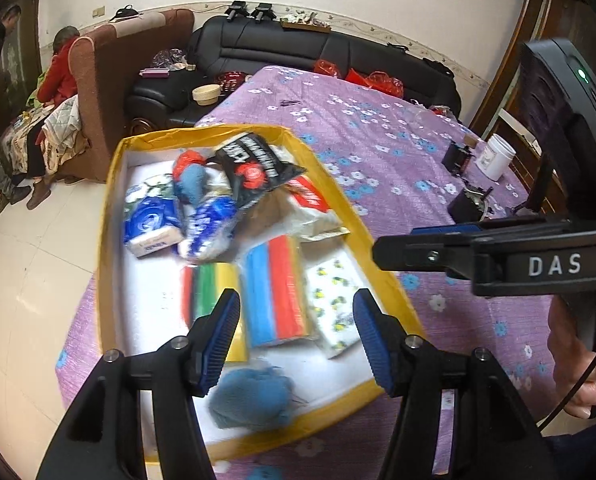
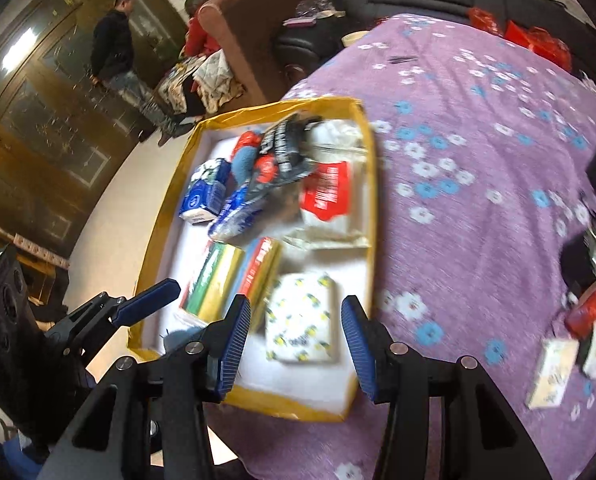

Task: Organize soft objects
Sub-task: 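Move both grippers to the table and grasp the cream tissue pack with the left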

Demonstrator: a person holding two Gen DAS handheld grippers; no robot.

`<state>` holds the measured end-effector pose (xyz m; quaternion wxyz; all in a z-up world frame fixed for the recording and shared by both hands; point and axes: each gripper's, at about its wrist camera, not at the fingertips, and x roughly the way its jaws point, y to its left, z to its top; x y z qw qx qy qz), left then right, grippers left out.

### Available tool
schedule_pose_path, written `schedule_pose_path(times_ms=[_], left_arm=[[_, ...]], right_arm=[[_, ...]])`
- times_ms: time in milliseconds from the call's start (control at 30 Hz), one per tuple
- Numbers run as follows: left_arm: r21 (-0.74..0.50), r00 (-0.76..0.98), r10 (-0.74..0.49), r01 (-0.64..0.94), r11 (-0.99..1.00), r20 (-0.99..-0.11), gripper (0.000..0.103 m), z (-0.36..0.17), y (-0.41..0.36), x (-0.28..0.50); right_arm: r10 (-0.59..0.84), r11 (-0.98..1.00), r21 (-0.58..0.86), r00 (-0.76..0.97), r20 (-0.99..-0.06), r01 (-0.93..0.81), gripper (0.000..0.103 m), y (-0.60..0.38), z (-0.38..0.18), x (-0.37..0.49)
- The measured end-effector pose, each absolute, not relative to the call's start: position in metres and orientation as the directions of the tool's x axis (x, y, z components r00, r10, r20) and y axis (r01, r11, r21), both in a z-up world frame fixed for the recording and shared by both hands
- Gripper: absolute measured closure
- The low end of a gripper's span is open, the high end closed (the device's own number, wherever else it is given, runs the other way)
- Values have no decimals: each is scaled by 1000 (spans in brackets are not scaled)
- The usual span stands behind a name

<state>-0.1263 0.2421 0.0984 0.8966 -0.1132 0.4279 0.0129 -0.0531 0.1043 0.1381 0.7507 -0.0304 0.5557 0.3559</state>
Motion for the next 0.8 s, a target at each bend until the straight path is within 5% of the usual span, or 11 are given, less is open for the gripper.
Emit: schedule_pose_path(times_ms=[567, 800], left_arm=[[-180, 574, -211, 111, 977, -791, 45, 97, 124, -100], [-242, 476, -302, 183, 953, -826, 33, 85, 80, -78]], right_arm=[[401, 911, 369, 179, -899, -184, 49, -103, 81, -70], [366, 929, 369, 192, -911, -21, 50, -174, 62, -80]])
